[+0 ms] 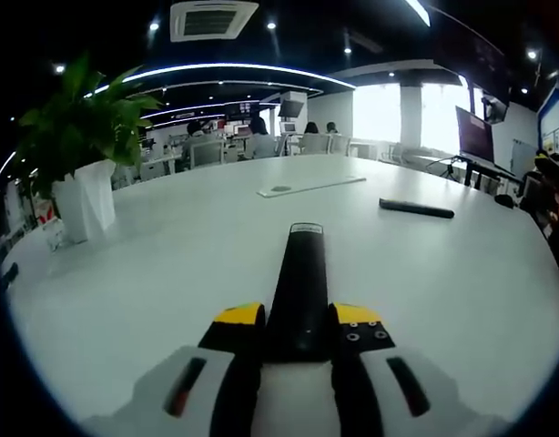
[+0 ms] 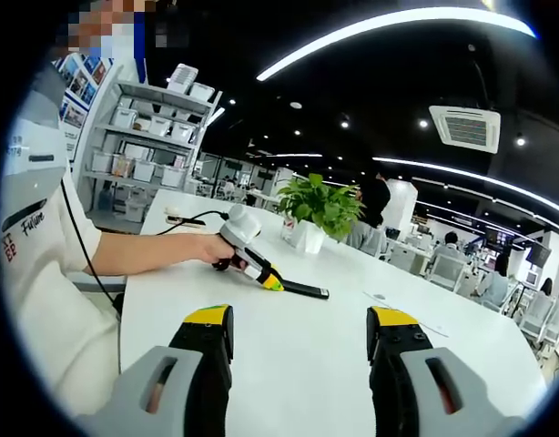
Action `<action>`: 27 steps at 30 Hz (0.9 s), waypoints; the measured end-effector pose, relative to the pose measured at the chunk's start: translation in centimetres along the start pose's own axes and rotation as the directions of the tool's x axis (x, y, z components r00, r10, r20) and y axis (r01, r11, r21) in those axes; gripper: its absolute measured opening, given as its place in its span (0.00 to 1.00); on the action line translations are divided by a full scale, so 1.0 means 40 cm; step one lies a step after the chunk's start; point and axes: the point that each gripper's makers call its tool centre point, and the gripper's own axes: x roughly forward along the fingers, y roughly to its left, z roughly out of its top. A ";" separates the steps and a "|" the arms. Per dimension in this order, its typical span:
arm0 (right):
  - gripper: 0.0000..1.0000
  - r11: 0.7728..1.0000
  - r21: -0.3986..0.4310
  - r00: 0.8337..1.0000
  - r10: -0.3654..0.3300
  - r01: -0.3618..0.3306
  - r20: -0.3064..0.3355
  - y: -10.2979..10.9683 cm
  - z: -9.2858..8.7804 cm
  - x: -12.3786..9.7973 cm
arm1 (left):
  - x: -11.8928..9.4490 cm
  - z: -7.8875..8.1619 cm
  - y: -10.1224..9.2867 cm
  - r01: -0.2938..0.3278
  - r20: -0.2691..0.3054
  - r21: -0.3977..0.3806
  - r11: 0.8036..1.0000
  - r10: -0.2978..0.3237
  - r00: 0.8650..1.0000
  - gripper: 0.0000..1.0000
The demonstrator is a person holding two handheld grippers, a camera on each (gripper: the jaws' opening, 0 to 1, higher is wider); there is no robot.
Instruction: Pflip the remote and laser pointer to the front side, press the buttons, and align them neatly on the table
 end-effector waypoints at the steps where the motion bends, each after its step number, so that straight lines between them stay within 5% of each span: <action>1: 0.61 1.000 0.001 1.000 -0.001 0.001 0.000 -0.001 -0.001 -0.001 | 0.001 0.000 0.000 -0.004 0.000 -0.002 1.000 0.004 1.000 0.30; 27: 0.59 0.998 0.045 0.998 -0.051 0.050 0.022 -0.038 -0.002 -0.005 | 0.018 0.012 -0.018 -0.077 0.006 -0.028 0.997 0.077 0.997 0.30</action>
